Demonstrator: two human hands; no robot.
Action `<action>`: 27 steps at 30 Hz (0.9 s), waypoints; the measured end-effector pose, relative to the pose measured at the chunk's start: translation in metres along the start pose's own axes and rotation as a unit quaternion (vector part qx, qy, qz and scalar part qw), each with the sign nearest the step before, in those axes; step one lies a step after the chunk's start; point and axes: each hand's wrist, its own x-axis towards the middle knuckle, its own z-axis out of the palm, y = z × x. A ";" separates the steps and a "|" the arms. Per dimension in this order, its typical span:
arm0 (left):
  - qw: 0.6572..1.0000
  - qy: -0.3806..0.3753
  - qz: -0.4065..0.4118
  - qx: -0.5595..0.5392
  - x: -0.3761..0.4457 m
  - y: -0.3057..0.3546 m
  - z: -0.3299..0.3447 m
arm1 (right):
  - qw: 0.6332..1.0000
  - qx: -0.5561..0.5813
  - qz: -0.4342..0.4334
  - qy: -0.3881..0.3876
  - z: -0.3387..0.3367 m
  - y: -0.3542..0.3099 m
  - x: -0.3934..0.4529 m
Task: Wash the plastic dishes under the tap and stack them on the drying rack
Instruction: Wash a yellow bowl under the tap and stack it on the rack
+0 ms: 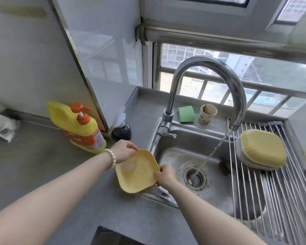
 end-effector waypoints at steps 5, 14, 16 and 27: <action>0.993 0.036 0.016 0.108 0.007 -0.020 0.001 | 0.999 0.023 -0.040 0.018 -0.042 0.001 -0.009; 0.940 -0.147 -0.070 -0.300 -0.006 0.013 0.040 | 0.965 -0.166 -0.121 0.163 -0.100 0.016 -0.022; 0.941 -0.143 -0.064 -0.301 -0.007 0.021 0.052 | 0.901 -0.339 -0.164 0.214 -0.092 0.027 -0.026; 0.959 -0.072 0.006 -0.274 -0.011 0.044 0.099 | 0.929 -0.344 -0.128 -0.037 -0.066 0.009 -0.046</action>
